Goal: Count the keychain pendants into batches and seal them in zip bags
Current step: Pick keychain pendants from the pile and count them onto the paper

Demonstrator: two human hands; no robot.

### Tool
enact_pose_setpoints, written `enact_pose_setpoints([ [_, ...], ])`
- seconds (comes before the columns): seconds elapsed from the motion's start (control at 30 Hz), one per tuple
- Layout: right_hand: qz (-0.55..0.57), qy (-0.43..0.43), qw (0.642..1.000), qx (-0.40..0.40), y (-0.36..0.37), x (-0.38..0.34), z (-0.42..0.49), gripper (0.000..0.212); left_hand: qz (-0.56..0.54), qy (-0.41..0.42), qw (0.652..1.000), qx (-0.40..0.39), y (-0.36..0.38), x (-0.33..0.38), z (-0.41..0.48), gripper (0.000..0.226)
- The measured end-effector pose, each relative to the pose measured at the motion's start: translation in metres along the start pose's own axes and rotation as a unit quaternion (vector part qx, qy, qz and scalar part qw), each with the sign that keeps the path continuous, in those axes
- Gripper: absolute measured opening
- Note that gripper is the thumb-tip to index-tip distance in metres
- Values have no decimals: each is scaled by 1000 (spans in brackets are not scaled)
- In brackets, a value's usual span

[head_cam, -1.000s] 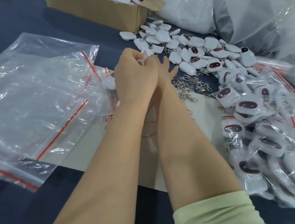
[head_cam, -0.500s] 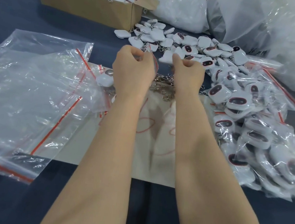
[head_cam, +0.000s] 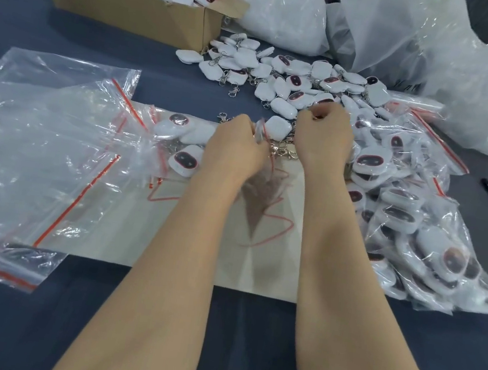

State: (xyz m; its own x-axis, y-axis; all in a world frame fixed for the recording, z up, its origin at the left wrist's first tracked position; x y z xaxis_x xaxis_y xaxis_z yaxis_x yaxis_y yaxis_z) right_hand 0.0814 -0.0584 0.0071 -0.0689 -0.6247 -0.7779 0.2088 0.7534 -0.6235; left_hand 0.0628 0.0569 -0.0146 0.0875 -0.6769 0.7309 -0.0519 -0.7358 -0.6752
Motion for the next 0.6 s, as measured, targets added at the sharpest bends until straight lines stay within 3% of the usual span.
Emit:
enact_pose_setpoints([
  [0.1,-85,-65,994,-37,13,-2,5,35,-3,-1,1000,4,0,0,0,29],
  [0.2,-170,-46,977,-121,33,6,8,38,-4,3,1000,0,-1,-2,0,28],
  [0.3,-147,-31,985,-87,34,12,11,33,-4,1,1000,-2,-2,-2,0,28],
  [0.47,-146,-28,987,-63,36,15,11,49,15,7,1000,8,1,2,-2,31],
  [0.6,-63,-50,997,2,27,16,8,40,81,19,997,10,9,11,-5,27],
])
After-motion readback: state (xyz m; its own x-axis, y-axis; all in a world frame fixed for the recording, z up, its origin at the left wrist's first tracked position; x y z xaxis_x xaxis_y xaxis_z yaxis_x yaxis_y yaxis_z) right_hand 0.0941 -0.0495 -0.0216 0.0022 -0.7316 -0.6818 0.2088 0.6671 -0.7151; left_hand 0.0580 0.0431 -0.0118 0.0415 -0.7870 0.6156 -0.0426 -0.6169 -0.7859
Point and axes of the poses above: each hand's wrist, its own z-axis towards the middle knuckle, its own y-axis out of the palm, x = y × z, the point moved 2 cm from there along z, towards the middle knuckle, and after that the axes turned 13 degrees about -x, right-handed, at the moved point
